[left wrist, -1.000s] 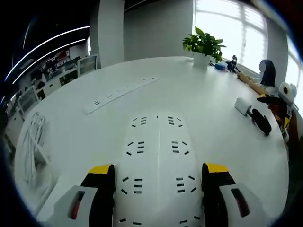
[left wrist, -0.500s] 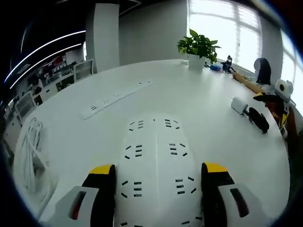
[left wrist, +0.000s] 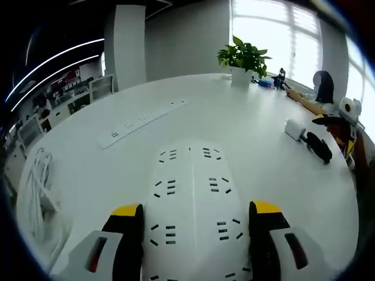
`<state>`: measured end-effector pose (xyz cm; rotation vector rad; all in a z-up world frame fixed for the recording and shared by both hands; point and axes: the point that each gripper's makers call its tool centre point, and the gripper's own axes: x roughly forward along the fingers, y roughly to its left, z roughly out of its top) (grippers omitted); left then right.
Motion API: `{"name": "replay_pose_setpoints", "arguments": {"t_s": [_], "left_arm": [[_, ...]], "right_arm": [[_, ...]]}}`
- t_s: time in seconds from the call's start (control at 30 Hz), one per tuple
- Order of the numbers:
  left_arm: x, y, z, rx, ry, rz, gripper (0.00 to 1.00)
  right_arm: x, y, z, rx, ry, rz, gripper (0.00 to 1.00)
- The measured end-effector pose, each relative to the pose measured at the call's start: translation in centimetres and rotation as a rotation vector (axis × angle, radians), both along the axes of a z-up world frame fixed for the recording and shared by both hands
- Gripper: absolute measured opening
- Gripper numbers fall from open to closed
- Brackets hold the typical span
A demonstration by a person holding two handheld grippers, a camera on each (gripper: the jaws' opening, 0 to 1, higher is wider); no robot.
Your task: Straighten the power strip on the desk, plug the charger into it
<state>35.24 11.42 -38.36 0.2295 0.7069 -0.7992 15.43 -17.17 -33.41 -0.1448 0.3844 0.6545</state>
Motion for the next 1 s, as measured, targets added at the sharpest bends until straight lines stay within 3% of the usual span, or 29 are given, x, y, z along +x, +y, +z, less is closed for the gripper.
{"name": "replay_pose_setpoints", "arguments": {"t_s": [1.0], "left_arm": [[0.6, -1.6, 0.1, -0.002, -0.005, -0.095, 0.74]], "right_arm": [[0.0, -0.1, -0.6, -0.001, 0.014, -0.004, 0.92]]}}
